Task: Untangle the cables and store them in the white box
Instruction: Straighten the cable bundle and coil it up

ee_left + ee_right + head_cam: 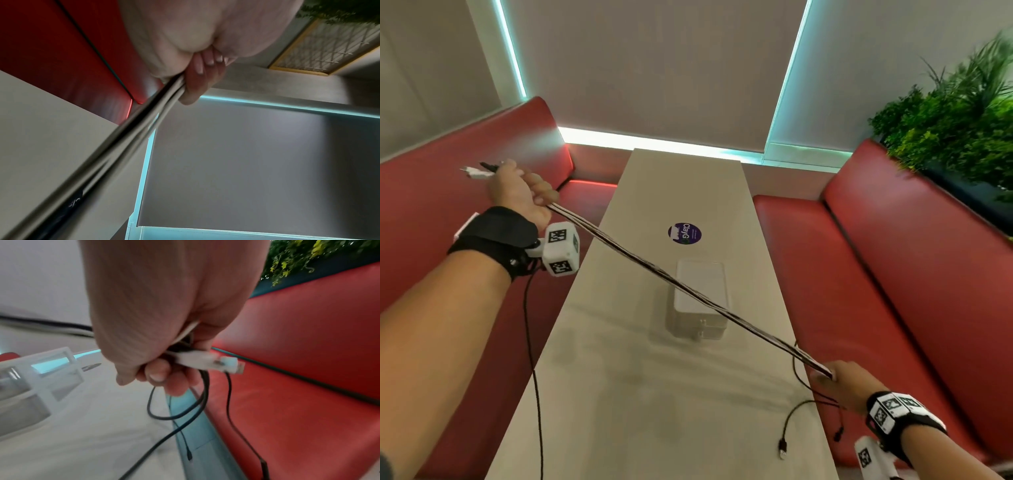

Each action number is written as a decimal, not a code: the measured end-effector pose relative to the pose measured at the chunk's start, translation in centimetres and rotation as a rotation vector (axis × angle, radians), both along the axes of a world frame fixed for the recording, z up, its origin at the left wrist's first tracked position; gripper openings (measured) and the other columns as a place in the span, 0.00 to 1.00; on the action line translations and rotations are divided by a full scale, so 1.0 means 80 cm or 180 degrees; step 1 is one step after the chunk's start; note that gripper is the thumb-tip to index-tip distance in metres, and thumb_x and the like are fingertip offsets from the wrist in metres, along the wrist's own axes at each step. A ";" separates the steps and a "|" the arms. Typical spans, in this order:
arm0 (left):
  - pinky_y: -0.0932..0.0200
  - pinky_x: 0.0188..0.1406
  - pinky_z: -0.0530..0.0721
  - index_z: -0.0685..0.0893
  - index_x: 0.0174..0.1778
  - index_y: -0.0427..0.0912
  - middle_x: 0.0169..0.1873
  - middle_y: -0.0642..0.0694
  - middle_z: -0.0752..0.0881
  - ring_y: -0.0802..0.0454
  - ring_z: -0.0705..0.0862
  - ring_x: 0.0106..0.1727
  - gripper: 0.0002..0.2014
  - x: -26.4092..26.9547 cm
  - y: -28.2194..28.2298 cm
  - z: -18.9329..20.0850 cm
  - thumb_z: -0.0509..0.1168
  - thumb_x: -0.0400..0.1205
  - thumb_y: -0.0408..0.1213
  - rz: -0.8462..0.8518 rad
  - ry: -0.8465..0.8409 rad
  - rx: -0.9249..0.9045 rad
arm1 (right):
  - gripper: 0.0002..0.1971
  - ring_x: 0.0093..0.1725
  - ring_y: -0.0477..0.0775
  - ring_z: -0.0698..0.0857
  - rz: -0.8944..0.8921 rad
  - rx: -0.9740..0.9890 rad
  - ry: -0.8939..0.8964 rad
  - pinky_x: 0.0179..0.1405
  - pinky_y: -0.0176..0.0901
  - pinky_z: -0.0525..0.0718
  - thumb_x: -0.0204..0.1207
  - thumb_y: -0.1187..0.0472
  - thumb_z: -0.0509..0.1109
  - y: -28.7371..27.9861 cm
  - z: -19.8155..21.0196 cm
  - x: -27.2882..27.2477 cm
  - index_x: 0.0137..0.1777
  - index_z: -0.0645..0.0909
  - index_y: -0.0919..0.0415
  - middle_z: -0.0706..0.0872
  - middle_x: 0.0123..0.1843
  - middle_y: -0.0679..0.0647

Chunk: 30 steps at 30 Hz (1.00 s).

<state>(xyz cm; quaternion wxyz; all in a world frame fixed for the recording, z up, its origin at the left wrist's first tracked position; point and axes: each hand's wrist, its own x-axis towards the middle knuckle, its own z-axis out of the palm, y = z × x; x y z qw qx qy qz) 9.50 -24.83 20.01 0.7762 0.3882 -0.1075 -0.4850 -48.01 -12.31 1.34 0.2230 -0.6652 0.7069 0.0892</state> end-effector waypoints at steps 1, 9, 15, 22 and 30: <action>0.61 0.17 0.54 0.62 0.27 0.50 0.21 0.53 0.57 0.55 0.53 0.20 0.20 0.000 -0.001 0.002 0.51 0.87 0.42 0.0006 0.0016 -0.0002 | 0.21 0.28 0.46 0.73 -0.0035 -0.0043 0.0013 0.29 0.40 0.69 0.84 0.42 0.63 0.003 0.001 -0.007 0.32 0.73 0.52 0.79 0.29 0.47; 0.62 0.16 0.53 0.61 0.26 0.50 0.21 0.54 0.58 0.55 0.53 0.20 0.21 -0.012 -0.007 0.003 0.51 0.87 0.43 -0.0004 0.0032 0.0063 | 0.19 0.36 0.52 0.86 -0.0175 -0.0437 0.0371 0.37 0.49 0.83 0.79 0.37 0.61 0.017 0.000 -0.025 0.34 0.78 0.48 0.86 0.34 0.48; 0.64 0.14 0.52 0.66 0.29 0.51 0.20 0.55 0.59 0.58 0.54 0.18 0.20 -0.076 0.018 -0.028 0.53 0.90 0.47 -0.0549 -0.0494 0.0113 | 0.40 0.51 0.51 0.85 0.0164 0.0576 0.0669 0.49 0.46 0.81 0.54 0.16 0.67 0.017 -0.019 -0.004 0.54 0.76 0.48 0.86 0.53 0.47; 0.61 0.20 0.53 0.72 0.38 0.47 0.22 0.54 0.61 0.58 0.56 0.20 0.14 -0.176 0.067 -0.077 0.54 0.91 0.42 -0.1913 -0.0749 0.0028 | 0.53 0.71 0.48 0.80 0.0714 -0.0088 -0.0570 0.72 0.45 0.78 0.62 0.16 0.62 -0.038 0.065 0.135 0.80 0.71 0.53 0.79 0.75 0.50; 0.56 0.31 0.69 0.72 0.35 0.42 0.27 0.47 0.65 0.52 0.65 0.27 0.17 -0.211 0.095 -0.057 0.54 0.91 0.42 -0.2329 -0.0296 -0.0289 | 0.20 0.49 0.47 0.87 0.1240 -0.0322 -0.2487 0.60 0.49 0.85 0.79 0.41 0.71 -0.067 0.167 0.327 0.59 0.80 0.56 0.89 0.49 0.47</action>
